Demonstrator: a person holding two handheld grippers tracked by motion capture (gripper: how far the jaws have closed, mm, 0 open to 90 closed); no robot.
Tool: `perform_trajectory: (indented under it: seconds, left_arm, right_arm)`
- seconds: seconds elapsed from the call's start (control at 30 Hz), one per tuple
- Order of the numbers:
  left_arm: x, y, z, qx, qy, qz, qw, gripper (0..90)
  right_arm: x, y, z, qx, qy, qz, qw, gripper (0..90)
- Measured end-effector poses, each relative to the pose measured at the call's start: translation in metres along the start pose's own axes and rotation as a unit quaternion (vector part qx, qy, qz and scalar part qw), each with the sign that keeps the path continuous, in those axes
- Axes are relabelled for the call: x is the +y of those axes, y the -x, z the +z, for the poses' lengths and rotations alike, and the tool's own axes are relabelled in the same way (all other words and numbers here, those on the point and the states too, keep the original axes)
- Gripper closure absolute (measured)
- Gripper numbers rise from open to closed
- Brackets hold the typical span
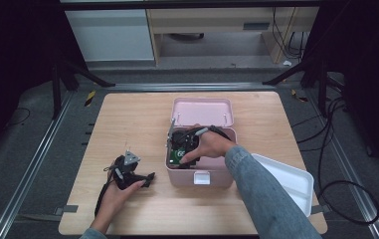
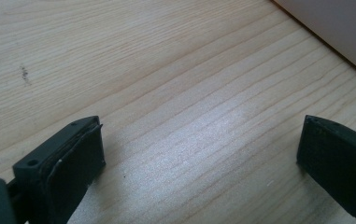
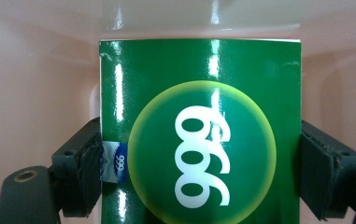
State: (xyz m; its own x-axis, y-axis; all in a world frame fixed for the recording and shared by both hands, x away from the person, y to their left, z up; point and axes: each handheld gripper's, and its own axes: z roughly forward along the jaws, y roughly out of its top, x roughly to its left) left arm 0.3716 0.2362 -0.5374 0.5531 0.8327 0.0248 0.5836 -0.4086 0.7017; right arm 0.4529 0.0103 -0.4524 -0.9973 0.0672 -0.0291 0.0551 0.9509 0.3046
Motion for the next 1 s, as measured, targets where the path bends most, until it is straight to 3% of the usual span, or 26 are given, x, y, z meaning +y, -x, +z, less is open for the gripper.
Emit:
perform_trajectory:
  seconds: [0.67,0.8,1.0]
  left_arm:
    - [0.0,0.0,0.0,0.0,0.0,0.0,1.0,0.0]
    - [0.0,0.0,0.0,0.0,0.0,0.0,1.0,0.0]
    - [0.0,0.0,0.0,0.0,0.0,0.0,1.0,0.0]
  right_arm:
    - [-0.006,0.002,0.005,0.008,0.014,0.011,0.9998,14.2]
    - [-0.005,0.001,0.004,0.003,0.01,0.02,0.9997,8.3]
    - [-0.006,-0.004,-0.009,-0.014,0.018,0.023,0.9995,6.6]
